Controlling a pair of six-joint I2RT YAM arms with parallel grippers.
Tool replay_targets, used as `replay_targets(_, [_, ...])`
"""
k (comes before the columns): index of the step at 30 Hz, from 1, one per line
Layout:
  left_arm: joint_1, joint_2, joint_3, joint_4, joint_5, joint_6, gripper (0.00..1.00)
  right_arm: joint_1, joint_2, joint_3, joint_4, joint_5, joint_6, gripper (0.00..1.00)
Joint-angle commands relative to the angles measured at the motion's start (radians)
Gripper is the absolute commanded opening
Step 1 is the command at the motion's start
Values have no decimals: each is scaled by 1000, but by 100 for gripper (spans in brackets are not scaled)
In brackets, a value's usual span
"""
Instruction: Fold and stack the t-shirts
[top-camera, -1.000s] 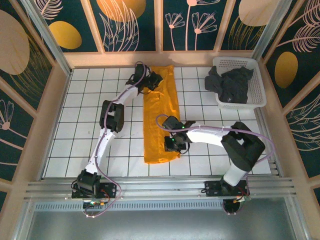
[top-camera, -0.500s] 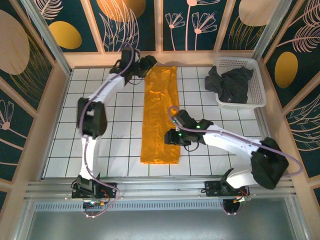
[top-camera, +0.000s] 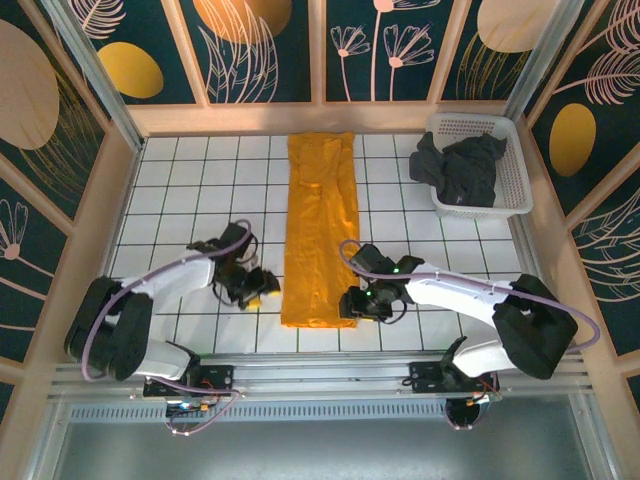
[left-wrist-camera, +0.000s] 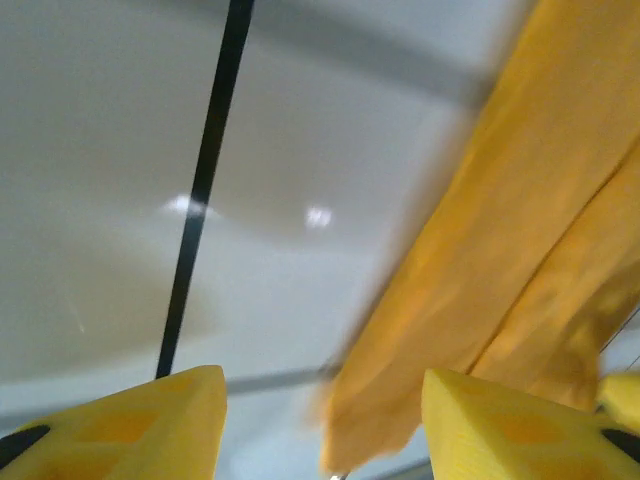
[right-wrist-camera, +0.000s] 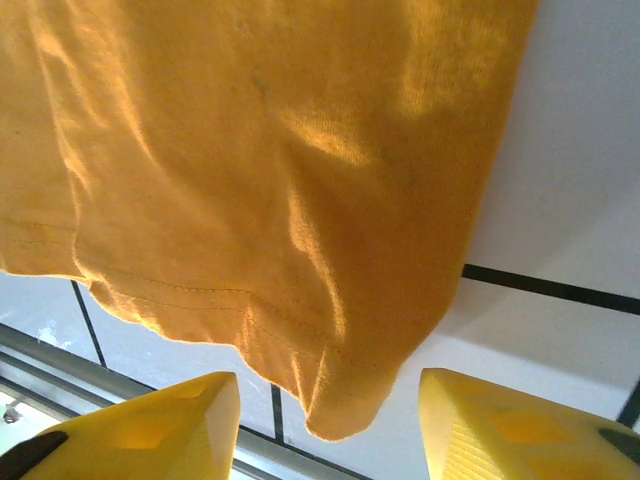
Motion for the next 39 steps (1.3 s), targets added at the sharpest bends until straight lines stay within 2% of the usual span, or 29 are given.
replay_targets(1, [-48,-65,-41,-10,63,-3,54,11,35,-19,4,-38,51,48])
replay_targets(10, [-131,10,-47,86,89,-41,55,21,71,-49,66,-7,142,44])
replay_targets(18, [-185,139,13,149,113,-31,44,22,111,-35,99,18,170,39])
replay_targets(21, [-196,184,27,215,108,-56,35,22,123,-29,109,22,166,35])
replay_targets(22, [-199,200,36,231,99,-62,30,22,125,-27,114,23,164,32])
replay_targets(25, [-204,224,55,225,78,-59,3,24,130,-13,112,35,153,16])
replay_targets(26, [-203,214,55,218,77,-59,0,25,122,-5,99,51,151,9])
replay_targets(28, [-202,179,68,189,64,-59,0,25,88,13,66,88,152,0])
replay_targets(33, [-193,91,195,107,-40,-91,0,-22,19,111,-23,157,142,0])
replay_targets(39, [-120,143,389,108,-76,-125,0,-152,86,310,-85,175,59,0])
